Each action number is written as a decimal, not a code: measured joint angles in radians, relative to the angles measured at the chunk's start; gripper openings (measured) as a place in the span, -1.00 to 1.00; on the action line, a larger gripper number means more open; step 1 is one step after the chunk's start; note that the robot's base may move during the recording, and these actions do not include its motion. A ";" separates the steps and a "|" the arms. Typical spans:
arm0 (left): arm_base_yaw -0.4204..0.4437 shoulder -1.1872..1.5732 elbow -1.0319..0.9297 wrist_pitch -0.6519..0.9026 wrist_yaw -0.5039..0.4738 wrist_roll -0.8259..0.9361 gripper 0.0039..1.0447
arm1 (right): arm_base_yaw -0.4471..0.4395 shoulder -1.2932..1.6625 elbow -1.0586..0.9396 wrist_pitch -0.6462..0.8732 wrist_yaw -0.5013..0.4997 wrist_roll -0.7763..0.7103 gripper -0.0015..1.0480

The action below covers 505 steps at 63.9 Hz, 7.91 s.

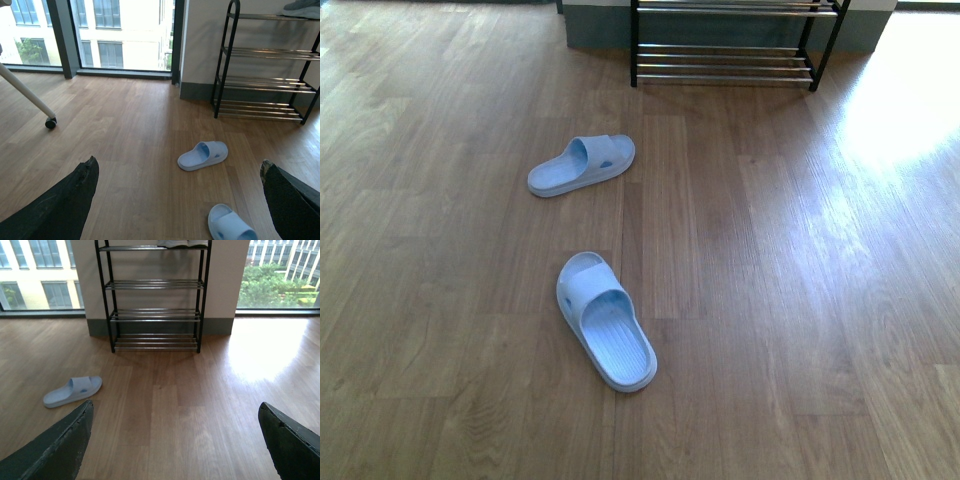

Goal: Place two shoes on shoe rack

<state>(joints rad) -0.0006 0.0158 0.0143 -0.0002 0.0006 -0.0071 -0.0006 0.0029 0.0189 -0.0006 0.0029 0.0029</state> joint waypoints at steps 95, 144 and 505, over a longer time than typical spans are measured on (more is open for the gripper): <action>-0.233 0.602 0.174 -0.079 -0.379 -0.350 0.83 | 0.000 0.001 0.000 0.000 -0.003 0.000 0.82; -0.230 2.371 0.862 0.158 -0.078 -0.112 0.83 | 0.000 0.001 0.000 0.000 -0.003 0.000 0.82; -0.153 0.797 0.267 0.137 -0.558 0.142 -0.97 | 0.211 2.010 0.421 0.839 0.100 -0.019 0.82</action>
<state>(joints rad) -0.1535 0.8124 0.2817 0.1371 -0.5579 0.1349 0.2104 2.0129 0.4400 0.8387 0.1032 -0.0166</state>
